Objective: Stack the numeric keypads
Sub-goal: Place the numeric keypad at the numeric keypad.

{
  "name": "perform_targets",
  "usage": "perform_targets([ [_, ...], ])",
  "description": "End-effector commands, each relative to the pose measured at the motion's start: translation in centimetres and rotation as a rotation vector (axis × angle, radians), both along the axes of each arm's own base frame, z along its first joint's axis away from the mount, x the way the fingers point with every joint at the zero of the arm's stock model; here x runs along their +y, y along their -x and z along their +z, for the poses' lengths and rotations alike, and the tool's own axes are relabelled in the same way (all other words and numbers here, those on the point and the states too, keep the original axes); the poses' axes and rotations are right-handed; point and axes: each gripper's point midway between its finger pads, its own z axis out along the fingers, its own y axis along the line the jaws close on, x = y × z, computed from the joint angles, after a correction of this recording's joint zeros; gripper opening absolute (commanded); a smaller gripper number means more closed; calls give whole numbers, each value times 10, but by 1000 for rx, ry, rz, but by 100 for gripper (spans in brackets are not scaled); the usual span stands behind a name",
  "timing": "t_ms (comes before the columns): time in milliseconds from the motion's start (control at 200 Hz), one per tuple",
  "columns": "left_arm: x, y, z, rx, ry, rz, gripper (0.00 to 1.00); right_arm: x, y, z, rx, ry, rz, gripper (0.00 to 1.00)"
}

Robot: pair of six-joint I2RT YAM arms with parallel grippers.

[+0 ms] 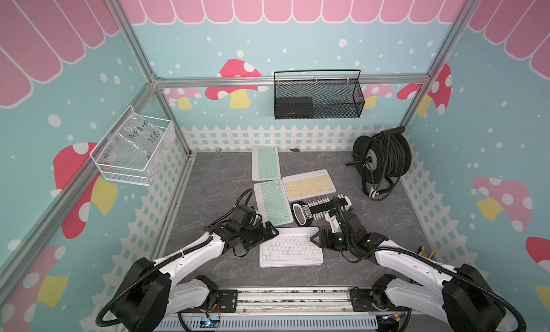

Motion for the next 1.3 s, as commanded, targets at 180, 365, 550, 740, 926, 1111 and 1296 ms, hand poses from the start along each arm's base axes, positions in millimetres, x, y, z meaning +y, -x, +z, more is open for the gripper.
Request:
perform_targets([
  [180, 18, 4, 5, -25, -57, 64, 97, -13, 1, -9, 23, 88, -42, 62],
  [365, 30, 9, -6, 6, -135, 80, 98, -16, 2, -13, 59, 137, -61, 67],
  [550, 29, 8, -17, 28, -149, 71, 98, -11, 2, -18, 69, 166, -69, 70],
  [740, 23, 4, -21, 38, -134, 63, 98, -8, -2, -24, 88, 194, -79, 71],
  [926, 20, 2, -21, 40, -132, 64, 98, 0, -2, -25, 92, 209, -76, 72],
  [1111, 21, 5, -26, 52, -150, 66, 98, 6, 2, -28, 100, 223, -60, 73],
  [1296, 22, 8, -28, 53, -154, 74, 100, 13, 5, -29, 100, 234, -52, 75],
])
